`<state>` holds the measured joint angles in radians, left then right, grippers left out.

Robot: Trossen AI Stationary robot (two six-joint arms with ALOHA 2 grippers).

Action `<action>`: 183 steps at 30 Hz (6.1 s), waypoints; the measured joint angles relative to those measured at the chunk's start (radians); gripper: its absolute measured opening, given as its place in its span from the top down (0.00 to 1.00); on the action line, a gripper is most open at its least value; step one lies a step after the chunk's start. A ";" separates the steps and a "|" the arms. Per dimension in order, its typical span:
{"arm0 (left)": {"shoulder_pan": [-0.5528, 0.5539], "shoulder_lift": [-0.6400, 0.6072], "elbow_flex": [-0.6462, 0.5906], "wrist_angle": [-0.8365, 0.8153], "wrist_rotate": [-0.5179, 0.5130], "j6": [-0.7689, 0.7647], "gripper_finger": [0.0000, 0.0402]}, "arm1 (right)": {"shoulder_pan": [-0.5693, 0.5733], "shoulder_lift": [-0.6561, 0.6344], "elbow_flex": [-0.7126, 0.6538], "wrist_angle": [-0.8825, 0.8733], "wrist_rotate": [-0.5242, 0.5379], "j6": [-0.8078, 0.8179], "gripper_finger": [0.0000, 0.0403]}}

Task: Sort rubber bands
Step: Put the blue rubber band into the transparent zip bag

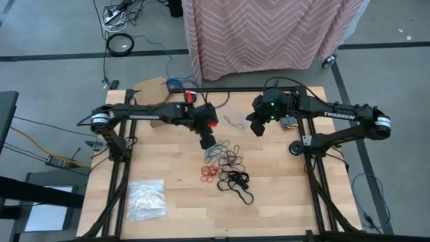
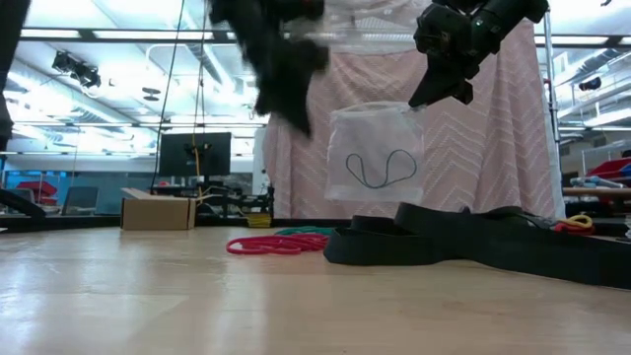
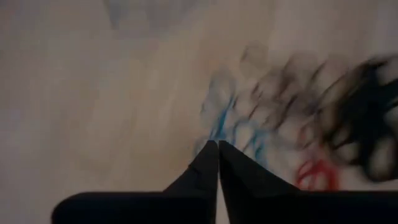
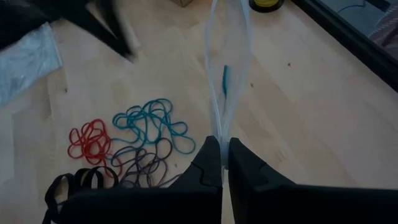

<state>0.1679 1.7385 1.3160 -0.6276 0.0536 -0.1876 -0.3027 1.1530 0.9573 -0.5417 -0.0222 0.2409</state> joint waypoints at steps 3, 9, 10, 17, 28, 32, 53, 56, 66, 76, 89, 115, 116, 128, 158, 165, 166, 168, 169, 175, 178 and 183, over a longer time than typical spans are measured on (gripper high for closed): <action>0.006 0.032 -0.076 0.127 0.135 -0.011 0.80 | -0.001 0.000 0.000 0.001 0.002 0.000 0.97; 0.000 0.107 -0.128 0.203 0.139 -0.034 0.59 | -0.002 0.000 0.000 0.002 0.005 0.008 0.97; -0.006 0.116 -0.127 0.209 0.121 -0.032 0.56 | -0.002 0.000 0.000 0.001 0.007 0.009 0.97; -0.051 0.191 -0.128 0.286 0.032 -0.007 0.50 | -0.016 0.000 0.000 0.002 0.007 0.009 0.97; -0.052 0.077 -0.065 0.126 -0.029 -0.053 0.99 | -0.023 0.006 0.000 -0.004 -0.001 -0.005 0.97; -0.042 -0.009 -0.010 0.072 -0.031 -0.031 0.99 | -0.023 0.007 -0.001 0.004 -0.005 -0.009 0.98; 0.055 -0.112 0.448 0.053 0.015 0.246 1.00 | 0.040 0.008 -0.098 0.128 -0.080 0.027 0.99; 0.061 -0.111 0.448 0.056 0.023 0.259 1.00 | 0.050 0.008 -0.098 0.140 -0.080 0.028 0.99; 0.062 -0.081 0.448 0.060 0.032 0.262 1.00 | 0.081 0.008 -0.098 0.150 -0.081 0.045 0.99; 0.061 -0.029 0.447 0.062 0.065 0.235 1.00 | 0.081 0.008 -0.097 0.152 -0.084 0.053 1.00; 0.049 -0.029 0.447 0.080 0.069 0.206 1.00 | 0.081 0.007 -0.097 0.144 -0.084 0.053 1.00; 0.035 -0.030 0.447 0.052 -0.016 0.260 1.00 | 0.081 0.007 -0.097 0.151 -0.088 0.052 1.00; 0.035 -0.030 0.447 0.045 -0.026 0.264 1.00 | 0.084 0.007 -0.097 0.156 -0.089 0.052 1.00; 0.050 -0.030 0.447 0.024 -0.145 0.335 1.00 | 0.105 0.007 -0.097 0.192 -0.078 0.053 1.00; 0.038 0.036 0.447 -0.016 -0.086 0.315 1.00 | 0.101 0.007 -0.096 0.236 0.027 0.081 1.00; 0.060 0.036 0.447 0.025 -0.191 0.369 1.00 | 0.083 0.005 -0.095 0.307 -0.005 0.089 1.00; 0.067 0.034 0.447 0.046 -0.191 0.369 1.00 | 0.081 0.005 -0.095 0.299 -0.007 0.089 1.00; 0.075 0.031 0.447 0.078 -0.196 0.370 1.00 | 0.080 0.005 -0.095 0.287 -0.011 0.089 1.00; 0.077 0.029 0.447 0.099 -0.195 0.372 1.00 | 0.080 0.005 -0.095 0.286 -0.013 0.089 1.00; 0.079 0.025 0.447 0.092 -0.153 0.370 1.00 | 0.077 0.005 -0.095 0.286 -0.020 0.089 1.00; 0.070 0.025 0.447 0.048 -0.141 0.367 1.00 | 0.072 0.005 -0.095 0.286 -0.019 0.089 1.00; 0.057 0.025 0.447 -0.036 -0.129 0.367 1.00 | 0.061 0.005 -0.096 0.305 -0.020 0.088 1.00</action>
<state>0.2251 1.7634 1.7634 -0.6639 -0.0758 0.1799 -0.2422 1.1580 0.8616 -0.2371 -0.0424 0.3292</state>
